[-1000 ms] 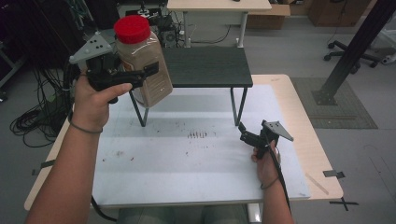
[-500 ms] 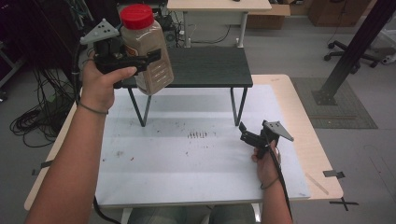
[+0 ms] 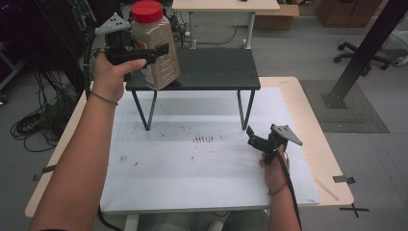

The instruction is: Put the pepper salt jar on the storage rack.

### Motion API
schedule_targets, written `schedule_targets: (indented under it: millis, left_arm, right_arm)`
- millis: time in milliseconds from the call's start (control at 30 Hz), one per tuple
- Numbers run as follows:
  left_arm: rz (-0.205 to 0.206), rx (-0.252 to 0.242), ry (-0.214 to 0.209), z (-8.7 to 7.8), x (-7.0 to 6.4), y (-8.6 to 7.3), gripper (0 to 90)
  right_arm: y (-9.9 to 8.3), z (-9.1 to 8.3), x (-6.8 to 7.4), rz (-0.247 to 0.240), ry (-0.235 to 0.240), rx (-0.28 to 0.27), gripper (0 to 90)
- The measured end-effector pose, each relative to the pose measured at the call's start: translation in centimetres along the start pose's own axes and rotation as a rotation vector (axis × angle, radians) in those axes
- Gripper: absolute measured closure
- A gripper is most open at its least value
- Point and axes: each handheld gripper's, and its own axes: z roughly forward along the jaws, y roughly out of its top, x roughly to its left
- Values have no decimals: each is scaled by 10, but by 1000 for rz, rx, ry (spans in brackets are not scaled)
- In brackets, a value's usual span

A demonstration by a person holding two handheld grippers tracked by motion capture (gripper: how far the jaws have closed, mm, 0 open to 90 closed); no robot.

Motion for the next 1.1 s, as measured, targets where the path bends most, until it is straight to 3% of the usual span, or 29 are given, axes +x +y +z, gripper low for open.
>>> schedule_targets:
  millis: [533,1100]
  left_arm:
    - [0,11,8,23,14,-2,267]
    - [-25,39,13,39,23,-6,266]
  right_arm:
    - [0,0,0,4,3,0,0]
    - [0,1,-1,8,5,0,0]
